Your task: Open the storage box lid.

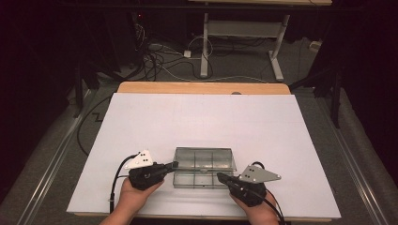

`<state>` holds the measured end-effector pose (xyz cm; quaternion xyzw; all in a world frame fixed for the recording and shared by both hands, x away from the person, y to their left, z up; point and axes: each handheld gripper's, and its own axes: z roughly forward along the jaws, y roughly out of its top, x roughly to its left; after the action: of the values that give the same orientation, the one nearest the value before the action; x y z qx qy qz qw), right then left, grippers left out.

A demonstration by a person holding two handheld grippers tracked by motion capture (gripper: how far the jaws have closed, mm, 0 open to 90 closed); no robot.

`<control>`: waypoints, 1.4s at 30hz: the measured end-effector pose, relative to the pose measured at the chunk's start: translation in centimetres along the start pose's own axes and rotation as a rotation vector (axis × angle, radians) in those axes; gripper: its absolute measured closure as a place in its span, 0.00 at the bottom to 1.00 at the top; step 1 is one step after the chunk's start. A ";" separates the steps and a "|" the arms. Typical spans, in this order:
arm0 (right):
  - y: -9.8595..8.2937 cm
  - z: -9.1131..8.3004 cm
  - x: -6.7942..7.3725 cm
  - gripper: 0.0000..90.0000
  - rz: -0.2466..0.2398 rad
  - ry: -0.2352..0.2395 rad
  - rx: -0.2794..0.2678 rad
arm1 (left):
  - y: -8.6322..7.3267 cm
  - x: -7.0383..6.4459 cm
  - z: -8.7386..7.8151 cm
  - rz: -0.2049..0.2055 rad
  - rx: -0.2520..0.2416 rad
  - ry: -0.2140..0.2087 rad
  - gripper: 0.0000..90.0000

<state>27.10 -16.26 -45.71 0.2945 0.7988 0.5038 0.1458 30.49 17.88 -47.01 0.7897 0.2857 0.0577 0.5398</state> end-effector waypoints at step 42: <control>1.4 1.5 -8.9 1.00 0.069 -0.216 -0.039 | 0.5 1.9 1.6 -0.018 0.042 0.035 0.97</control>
<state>35.31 -20.20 -45.72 0.3717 0.7578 0.4895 0.2192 32.93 17.36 -47.61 0.7970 0.3035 0.0606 0.5187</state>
